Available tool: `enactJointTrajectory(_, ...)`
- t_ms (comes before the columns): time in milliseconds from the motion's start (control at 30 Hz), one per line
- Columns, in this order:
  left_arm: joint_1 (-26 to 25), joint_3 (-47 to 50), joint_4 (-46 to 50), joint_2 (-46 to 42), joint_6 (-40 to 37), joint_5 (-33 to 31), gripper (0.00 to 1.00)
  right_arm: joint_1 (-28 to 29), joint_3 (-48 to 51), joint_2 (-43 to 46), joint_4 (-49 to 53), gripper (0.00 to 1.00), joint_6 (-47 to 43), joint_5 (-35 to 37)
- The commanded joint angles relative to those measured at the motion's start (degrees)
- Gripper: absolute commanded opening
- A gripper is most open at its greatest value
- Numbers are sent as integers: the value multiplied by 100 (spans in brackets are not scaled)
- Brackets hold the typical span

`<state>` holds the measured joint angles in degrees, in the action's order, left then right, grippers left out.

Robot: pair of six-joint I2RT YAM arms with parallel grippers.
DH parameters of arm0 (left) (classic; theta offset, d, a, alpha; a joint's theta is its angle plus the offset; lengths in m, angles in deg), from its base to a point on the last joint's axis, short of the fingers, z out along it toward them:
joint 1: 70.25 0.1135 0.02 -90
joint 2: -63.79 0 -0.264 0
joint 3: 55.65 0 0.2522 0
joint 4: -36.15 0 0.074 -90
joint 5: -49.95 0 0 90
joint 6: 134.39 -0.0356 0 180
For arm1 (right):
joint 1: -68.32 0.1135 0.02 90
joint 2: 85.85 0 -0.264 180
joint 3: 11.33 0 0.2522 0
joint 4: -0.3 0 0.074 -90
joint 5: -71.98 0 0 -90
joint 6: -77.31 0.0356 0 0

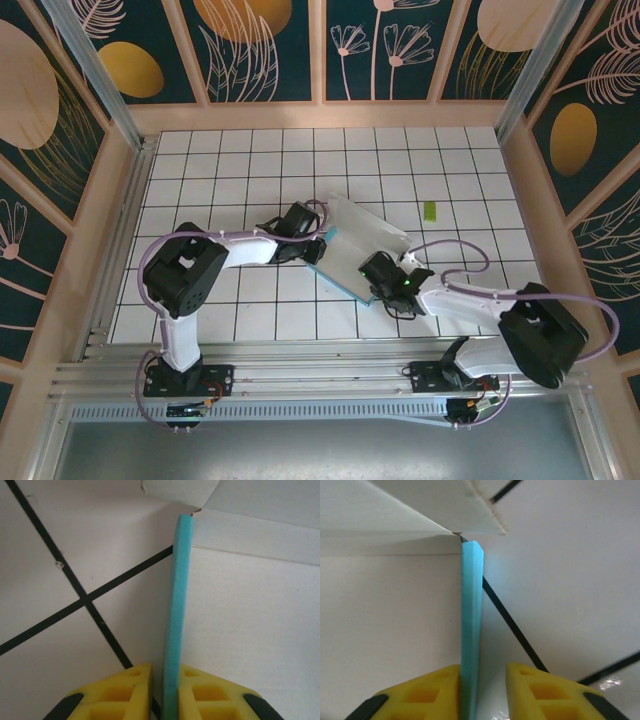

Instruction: Fold the paper box

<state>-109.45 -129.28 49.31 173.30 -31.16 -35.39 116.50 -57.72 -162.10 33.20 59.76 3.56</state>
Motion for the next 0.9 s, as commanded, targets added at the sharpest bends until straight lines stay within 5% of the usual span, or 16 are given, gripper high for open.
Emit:
enactJointTrajectory(0,26,292,-34,-282,403,-680,18,51,-345,-345,-328,23,-516,700)
enactJointTrajectory(367,124,116,160,-86,1389,-1903,18,-476,-1618,-2114,-2140,11,-2941,682)
enactJointTrajectory(567,627,-161,34,50,1472,-1707,20,-812,-2686,-3211,-2651,12,-3795,241)
enactJointTrajectory(867,826,-208,-68,-334,1239,-831,44,-819,-3163,-3087,-2395,40,-3932,-48)
